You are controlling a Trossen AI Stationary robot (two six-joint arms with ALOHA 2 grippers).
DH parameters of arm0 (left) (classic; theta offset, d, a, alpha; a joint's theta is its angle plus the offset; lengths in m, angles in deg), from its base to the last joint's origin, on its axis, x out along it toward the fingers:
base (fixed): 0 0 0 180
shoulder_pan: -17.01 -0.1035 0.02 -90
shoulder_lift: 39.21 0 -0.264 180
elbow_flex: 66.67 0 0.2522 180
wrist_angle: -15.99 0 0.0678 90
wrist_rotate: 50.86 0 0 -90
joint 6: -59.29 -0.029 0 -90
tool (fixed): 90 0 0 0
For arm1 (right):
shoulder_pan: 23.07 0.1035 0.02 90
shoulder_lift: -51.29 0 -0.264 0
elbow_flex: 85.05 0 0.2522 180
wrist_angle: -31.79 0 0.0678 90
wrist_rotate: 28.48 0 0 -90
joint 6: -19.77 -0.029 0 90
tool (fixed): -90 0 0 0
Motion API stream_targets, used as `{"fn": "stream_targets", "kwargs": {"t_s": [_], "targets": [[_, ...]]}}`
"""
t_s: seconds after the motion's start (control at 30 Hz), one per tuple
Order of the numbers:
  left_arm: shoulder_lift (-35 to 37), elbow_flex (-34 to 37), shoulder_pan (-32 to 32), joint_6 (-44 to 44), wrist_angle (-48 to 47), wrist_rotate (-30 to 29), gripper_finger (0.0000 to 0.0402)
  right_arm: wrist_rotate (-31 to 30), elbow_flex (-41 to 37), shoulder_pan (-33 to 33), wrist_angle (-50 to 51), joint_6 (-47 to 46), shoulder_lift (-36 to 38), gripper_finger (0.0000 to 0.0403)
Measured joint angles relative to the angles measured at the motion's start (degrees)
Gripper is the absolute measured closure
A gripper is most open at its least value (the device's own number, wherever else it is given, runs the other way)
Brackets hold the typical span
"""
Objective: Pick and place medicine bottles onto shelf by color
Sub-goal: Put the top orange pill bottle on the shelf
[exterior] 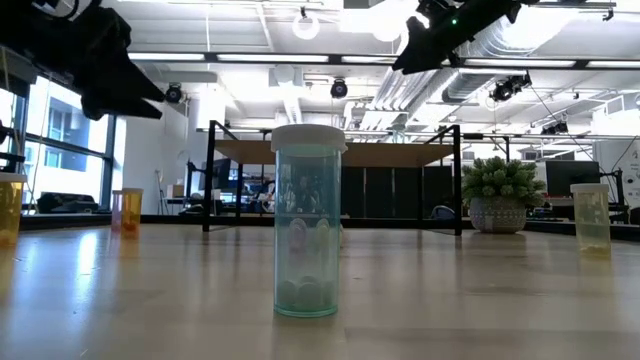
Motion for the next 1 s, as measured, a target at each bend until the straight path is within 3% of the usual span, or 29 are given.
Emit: {"fn": "stream_targets", "kwargs": {"t_s": [0.4, 0.53, 1.0], "targets": [[-16.16, -14.47, -6.4, 18.27, -22.71, 3.59, 0.0168, 0.36, 0.0, 0.0, 1.2, -0.42, 0.0, 0.0212], [-20.49, -14.61, -7.71, 19.41, -23.14, 6.41, 0.0168, 0.36, 0.0, 0.02, 3.06, -0.44, 0.0, 0.0212], [-33.28, -14.59, -8.59, 20.8, -23.09, 6.29, 0.0168, 0.32, 0.0, 0.01, 3.86, -0.44, 0.0, 0.0212]]}}
